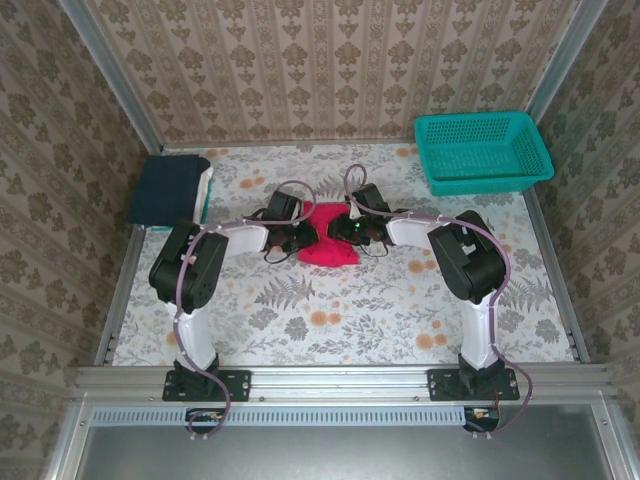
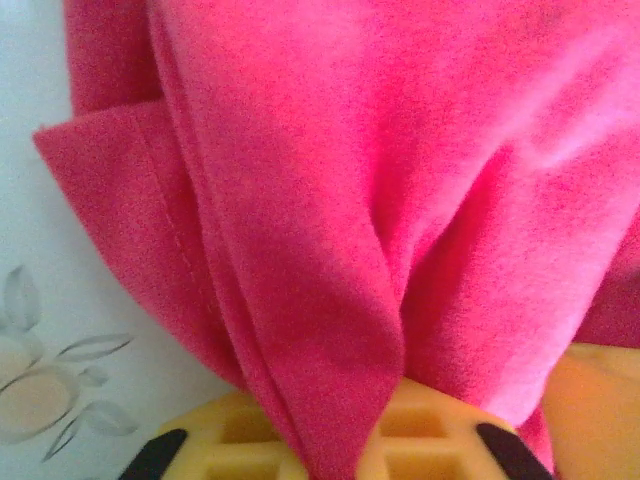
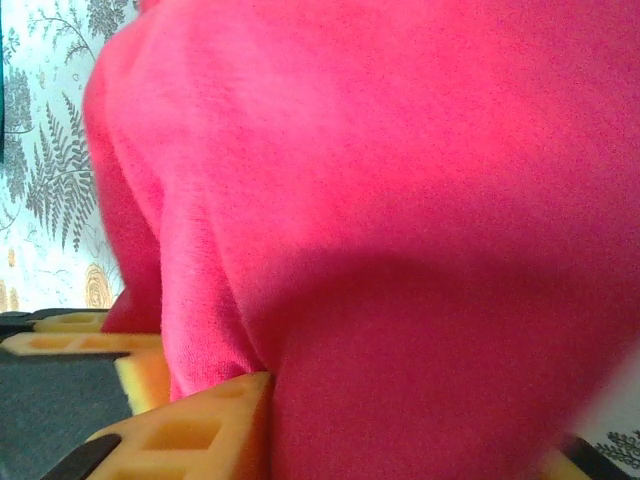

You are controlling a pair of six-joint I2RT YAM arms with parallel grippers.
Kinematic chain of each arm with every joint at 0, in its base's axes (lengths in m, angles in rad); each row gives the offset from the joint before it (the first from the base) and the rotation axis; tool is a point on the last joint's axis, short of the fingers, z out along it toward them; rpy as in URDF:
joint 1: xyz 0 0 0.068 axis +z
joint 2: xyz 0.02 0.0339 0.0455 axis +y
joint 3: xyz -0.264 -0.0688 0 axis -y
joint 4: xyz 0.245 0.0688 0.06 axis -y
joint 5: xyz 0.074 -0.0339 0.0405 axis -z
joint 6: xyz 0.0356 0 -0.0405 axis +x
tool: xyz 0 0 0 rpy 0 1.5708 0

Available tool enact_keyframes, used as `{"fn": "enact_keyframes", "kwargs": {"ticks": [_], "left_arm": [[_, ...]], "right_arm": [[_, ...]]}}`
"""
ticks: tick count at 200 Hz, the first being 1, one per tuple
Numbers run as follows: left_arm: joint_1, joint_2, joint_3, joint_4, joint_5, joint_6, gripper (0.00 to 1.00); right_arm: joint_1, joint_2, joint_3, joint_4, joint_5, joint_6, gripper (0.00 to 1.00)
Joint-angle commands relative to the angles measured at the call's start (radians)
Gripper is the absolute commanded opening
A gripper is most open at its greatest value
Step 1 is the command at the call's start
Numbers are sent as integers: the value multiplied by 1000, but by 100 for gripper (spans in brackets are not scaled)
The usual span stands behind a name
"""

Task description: Fold and stack the t-shirts

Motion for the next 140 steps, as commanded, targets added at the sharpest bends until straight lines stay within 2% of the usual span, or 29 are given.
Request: {"fn": "enact_keyframes", "kwargs": {"ticks": [1, 22, 30, 53, 73, 85, 88, 107, 129, 140], "left_arm": [[-4, 52, 7, 60, 68, 9, 1], [7, 48, 2, 66, 66, 51, 0], [12, 38, 0, 54, 57, 84, 0], [32, -12, 6, -36, 3, 221, 0], [56, -61, 18, -137, -45, 381, 0], [61, -94, 28, -200, -86, 471, 0], [87, -102, 30, -214, -101, 490, 0], [126, -148, 53, -289, -144, 613, 0], [180, -176, 95, -357, -162, 702, 0], [215, -184, 108, -370, -151, 717, 0]], "right_arm": [[15, 8, -3, 13, -60, 1, 34], [11, -24, -11, -2, -37, -24, 36], [9, -48, -20, -2, -18, -34, 40], [7, -126, -65, -4, 82, -103, 72], [9, -194, -122, 31, 139, -184, 88], [16, -231, -162, 74, 154, -232, 93], [19, -243, -172, 86, 156, -242, 94], [40, -287, -217, 160, 135, -303, 97], [87, -317, -237, 227, 123, -382, 100], [121, -328, -243, 254, 161, -428, 100]]}}
